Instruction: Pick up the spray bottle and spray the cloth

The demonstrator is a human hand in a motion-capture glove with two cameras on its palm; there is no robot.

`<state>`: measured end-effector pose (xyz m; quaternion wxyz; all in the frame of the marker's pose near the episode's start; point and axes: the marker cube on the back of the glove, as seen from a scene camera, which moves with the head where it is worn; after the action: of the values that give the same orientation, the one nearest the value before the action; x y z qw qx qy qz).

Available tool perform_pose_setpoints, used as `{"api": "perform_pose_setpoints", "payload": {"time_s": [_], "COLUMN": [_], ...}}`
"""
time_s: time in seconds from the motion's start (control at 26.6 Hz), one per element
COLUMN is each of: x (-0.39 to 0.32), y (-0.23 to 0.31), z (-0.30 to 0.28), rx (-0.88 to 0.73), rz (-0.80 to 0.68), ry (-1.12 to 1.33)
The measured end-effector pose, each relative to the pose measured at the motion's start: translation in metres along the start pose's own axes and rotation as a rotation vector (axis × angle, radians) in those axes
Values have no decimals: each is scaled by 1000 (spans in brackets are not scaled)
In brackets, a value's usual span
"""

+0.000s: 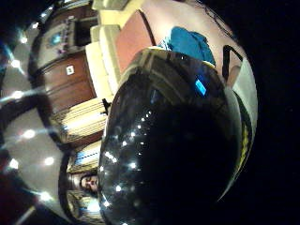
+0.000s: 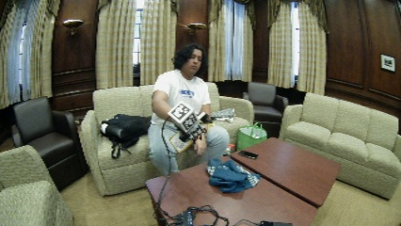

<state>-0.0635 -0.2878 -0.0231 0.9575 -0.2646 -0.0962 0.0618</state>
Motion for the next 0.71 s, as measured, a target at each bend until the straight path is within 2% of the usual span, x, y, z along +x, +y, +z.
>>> {"api": "perform_pose_setpoints", "payload": {"time_s": [0.3,0.71], "x": [-31,-51], "y": [-40,-84], "z": [30,69], "rx": [-186,-231], "rz": [66,105], "ry": [276,722]}}
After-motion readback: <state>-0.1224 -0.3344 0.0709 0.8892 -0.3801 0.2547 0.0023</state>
